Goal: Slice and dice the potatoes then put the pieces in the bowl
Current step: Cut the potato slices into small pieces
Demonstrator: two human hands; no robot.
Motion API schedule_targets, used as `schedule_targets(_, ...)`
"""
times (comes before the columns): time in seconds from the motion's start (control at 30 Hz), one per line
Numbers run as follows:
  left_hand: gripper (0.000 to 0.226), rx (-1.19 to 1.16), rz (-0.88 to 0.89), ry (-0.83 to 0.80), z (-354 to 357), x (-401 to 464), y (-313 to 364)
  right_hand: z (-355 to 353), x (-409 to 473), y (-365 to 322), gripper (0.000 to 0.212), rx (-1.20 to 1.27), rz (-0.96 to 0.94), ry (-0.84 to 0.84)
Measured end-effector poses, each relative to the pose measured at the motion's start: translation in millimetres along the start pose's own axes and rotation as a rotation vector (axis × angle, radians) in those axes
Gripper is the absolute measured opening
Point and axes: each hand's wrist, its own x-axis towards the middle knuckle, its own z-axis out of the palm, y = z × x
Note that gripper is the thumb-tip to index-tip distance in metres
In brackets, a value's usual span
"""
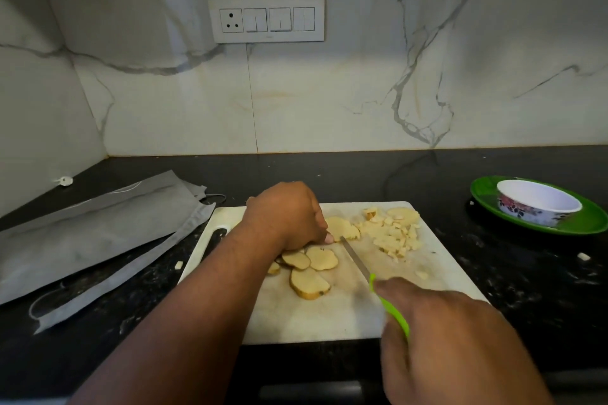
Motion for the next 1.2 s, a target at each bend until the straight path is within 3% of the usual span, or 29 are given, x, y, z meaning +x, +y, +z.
schedule_targets(0.1,0.017,0.044,0.028,-0.005,0.0,0.6,-2.7,-14.8,-5.2,2.0,0.053,0.007,0.017,-0.001)
schedule_targets(0.27,0.004,-0.003,0.038,-0.011,-1.9,-1.4,-6.2,2.5,35.8,-5.4,0.041,0.016,-0.031,0.151)
schedule_targets(0.4,0.006,-0.039,0.025,-0.011,-1.5,-2.6,-6.0,18.9,54.9,-11.4,0.034,0.036,-0.042,0.093)
schedule_targets(0.7,0.014,-0.061,0.010,0.017,-3.4,-1.3,-6.1,-8.3,-3.3,-0.3,0.051,0.015,-0.001,0.025)
schedule_targets(0.83,0.022,0.014,-0.010,0.030,-5.6,-1.9,-4.5,-13.0,12.3,-5.4,0.048,0.031,-0.012,0.102)
schedule_targets(0.93,0.018,0.028,-0.006,0.009,-6.0,-2.7,-5.2,3.1,39.4,-9.4,0.041,0.037,-0.023,0.138)
schedule_targets(1.03,0.013,0.004,-0.011,-0.008,-4.6,-1.7,-7.7,15.8,52.7,-15.6,0.038,0.063,-0.031,0.069)
schedule_targets(1.2,0.013,-0.055,-0.037,-0.006,-2.9,1.4,-9.2,12.5,23.3,-2.4,0.042,0.037,-0.055,0.026)
